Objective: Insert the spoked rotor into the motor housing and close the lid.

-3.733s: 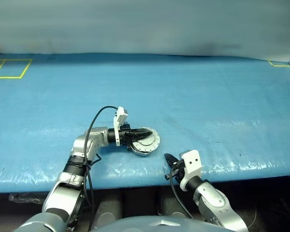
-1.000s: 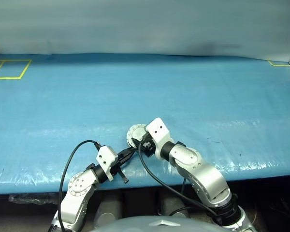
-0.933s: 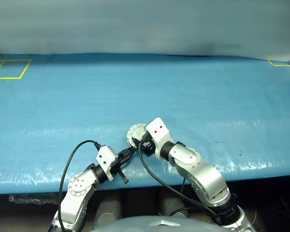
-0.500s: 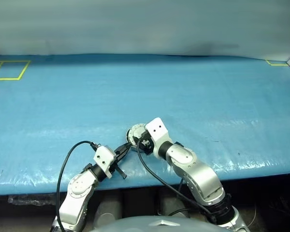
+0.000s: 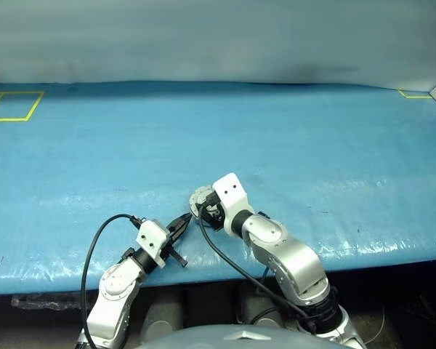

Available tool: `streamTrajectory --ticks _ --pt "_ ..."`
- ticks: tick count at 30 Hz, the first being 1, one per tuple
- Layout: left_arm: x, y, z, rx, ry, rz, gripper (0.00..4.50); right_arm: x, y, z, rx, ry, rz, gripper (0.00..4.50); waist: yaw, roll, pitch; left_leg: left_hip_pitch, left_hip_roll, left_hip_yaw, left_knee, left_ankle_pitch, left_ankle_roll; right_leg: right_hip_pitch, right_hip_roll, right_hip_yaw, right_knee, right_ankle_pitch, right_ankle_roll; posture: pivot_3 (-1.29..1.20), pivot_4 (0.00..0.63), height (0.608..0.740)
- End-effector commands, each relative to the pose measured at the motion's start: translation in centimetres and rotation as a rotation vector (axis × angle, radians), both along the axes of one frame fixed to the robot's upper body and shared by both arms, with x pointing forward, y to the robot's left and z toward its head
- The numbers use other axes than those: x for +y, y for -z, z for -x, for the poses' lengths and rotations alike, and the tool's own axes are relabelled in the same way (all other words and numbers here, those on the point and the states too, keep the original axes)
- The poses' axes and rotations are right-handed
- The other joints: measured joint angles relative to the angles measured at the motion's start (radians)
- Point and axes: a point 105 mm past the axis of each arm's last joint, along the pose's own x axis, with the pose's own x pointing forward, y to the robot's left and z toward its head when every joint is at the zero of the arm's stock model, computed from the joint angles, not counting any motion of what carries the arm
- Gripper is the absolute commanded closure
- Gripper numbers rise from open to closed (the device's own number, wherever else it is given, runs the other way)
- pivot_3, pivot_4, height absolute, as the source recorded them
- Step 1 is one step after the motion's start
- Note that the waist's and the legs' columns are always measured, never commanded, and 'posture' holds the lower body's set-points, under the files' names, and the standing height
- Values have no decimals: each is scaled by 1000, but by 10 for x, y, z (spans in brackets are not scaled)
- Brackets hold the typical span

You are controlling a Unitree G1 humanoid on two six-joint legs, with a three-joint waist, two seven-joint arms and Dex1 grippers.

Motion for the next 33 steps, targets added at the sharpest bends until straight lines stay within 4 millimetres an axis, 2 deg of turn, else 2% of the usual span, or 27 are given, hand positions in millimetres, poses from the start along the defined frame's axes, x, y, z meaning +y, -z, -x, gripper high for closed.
streamTrajectory --ticks 1,15,33 --pt "-1 -5 1 -23 5 7 4500 4 -8 1 -8 10 -27 1353 0 0 0 0 0 0 0 0 0 0 0 0 0 0 0 0 150 740" --pt "2 -2 2 -38 -17 -12 4500 -5 20 1 23 33 69 1353 -1 0 -1 1 0 0 0 0 0 -1 0 0 0 -1 -1 0 150 740" --pt "2 1 3 -24 -16 -10 4500 -5 30 5 78 64 75 1353 -1 -1 -3 1 5 0 0 0 0 -1 0 0 -1 -1 -1 0 150 740"
